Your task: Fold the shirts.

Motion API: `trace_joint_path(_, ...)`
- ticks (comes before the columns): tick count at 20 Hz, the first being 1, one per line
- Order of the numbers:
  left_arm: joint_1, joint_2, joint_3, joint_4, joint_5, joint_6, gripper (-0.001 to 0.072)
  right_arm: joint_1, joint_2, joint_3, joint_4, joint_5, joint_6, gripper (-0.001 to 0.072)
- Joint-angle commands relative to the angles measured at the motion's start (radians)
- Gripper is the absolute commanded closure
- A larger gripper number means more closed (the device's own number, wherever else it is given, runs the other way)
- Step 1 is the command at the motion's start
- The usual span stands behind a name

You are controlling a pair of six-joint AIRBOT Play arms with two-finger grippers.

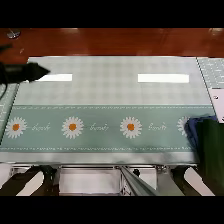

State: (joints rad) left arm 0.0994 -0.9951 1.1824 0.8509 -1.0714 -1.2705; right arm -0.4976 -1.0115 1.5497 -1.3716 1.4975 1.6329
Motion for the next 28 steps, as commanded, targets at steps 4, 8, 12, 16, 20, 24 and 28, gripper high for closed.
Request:
trace_joint_path(4, -0.206, -0.088, 0.098, 0.215, -0.01, -0.116, 0.0679, 0.646, -0.222, -0.155, -0.187, -0.245, 0.087, 0.068)
trace_joint_path(8, -0.206, -0.09, -0.227, 0.336, 0.02, -0.201, 0.0679, 0.693, -0.275, -0.456, -0.269, -0.368, 0.202, 0.0679)
trace_joint_path(12, -0.164, -0.089, -0.238, 0.336, 0.058, -0.181, 0.0677, 0.693, -0.259, -0.464, -0.28, -0.41, 0.191, 0.0679)
trace_joint_path(16, -0.156, -0.09, -0.235, 0.335, 0.059, -0.175, 0.0678, 0.693, -0.252, -0.464, -0.281, -0.41, 0.191, 0.0679)
trace_joint_path(20, -0.156, -0.09, -0.235, 0.335, 0.059, -0.175, 0.0677, 0.693, -0.252, -0.464, -0.283, -0.41, 0.191, 0.068)
trace_joint_path(24, -0.156, -0.09, -0.235, 0.335, 0.059, -0.175, 0.0678, 0.693, -0.252, -0.464, -0.284, -0.41, 0.191, 0.0679)
trace_joint_path(28, -0.156, -0.09, -0.235, 0.335, 0.059, -0.174, 0.0677, 0.693, -0.252, -0.464, -0.284, -0.41, 0.191, 0.068)
